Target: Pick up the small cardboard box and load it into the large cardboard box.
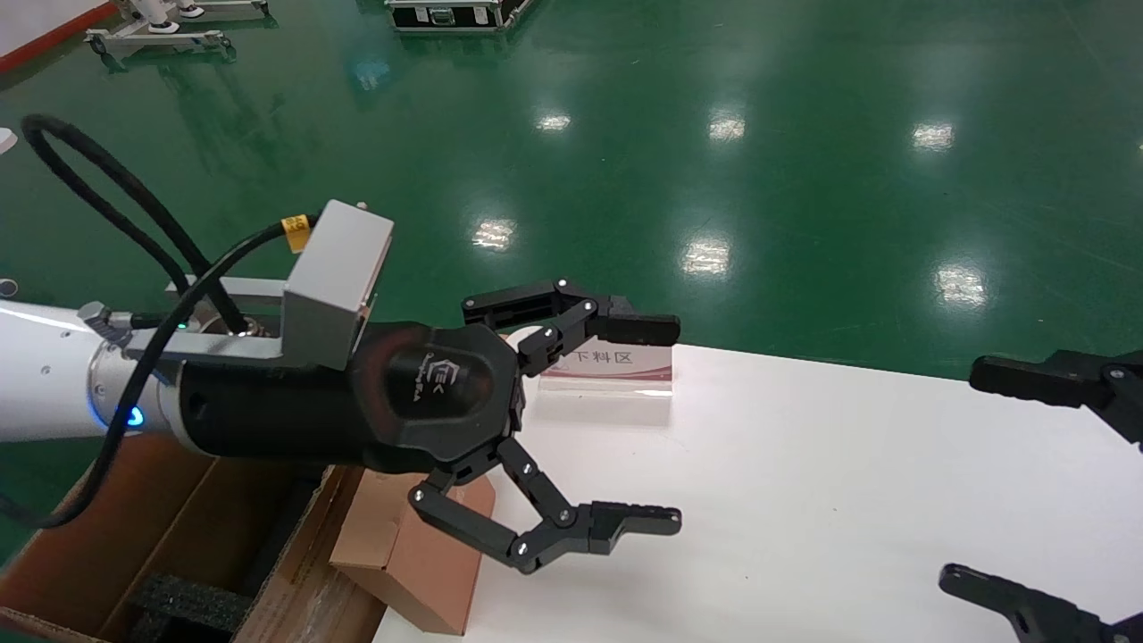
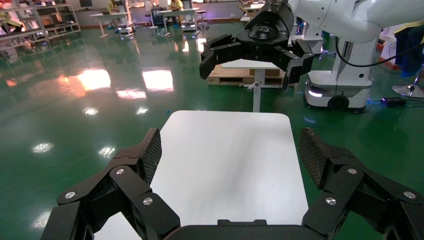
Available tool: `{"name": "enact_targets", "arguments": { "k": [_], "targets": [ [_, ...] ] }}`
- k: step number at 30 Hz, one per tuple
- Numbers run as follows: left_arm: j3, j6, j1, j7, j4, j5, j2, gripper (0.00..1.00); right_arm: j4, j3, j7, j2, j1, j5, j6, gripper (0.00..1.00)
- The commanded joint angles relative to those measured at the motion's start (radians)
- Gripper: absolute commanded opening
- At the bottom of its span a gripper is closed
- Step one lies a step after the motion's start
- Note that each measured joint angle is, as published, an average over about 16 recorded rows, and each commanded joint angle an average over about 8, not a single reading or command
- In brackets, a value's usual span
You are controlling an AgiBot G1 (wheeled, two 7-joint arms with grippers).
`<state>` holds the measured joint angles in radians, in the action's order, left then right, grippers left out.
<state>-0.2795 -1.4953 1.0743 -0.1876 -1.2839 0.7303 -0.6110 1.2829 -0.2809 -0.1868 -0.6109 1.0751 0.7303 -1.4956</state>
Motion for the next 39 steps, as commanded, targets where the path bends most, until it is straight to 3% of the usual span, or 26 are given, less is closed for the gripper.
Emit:
{"name": "enact_targets", "arguments": {
  "k": [1,14,21,27,34,39],
  "targets": [
    [0.0,0.0,0.0,0.0,0.0,0.0,0.0,1.0,0.0,0.0,0.0,0.0,0.0,0.0,0.0,1.0],
    [-0.002,0.003,-0.003,-0.007,0.006,0.0,0.001,1.0,0.0,0.0,0.0,0.0,0.0,0.0,0.0,1.0],
    [-0.023,0.041,0.011,-0.074,-0.001,0.064,0.042,1.0,-0.001,-0.001,0.001,0.0,0.0,0.0,0.0,1.0],
    [-0.09,0.09,0.073,-0.243,-0.046,0.232,0.098,1.0,-0.001,-0.001,0.001,0.0,0.001,-0.001,0.0,1.0],
    [-0.215,0.018,0.297,-0.543,-0.071,0.513,0.09,1.0,-0.001,-0.002,0.001,0.0,0.001,-0.001,0.0,1.0],
    [-0.291,-0.043,0.438,-0.747,-0.071,0.65,0.058,1.0,-0.001,-0.002,0.001,0.001,0.001,-0.001,0.0,1.0]
  ]
}}
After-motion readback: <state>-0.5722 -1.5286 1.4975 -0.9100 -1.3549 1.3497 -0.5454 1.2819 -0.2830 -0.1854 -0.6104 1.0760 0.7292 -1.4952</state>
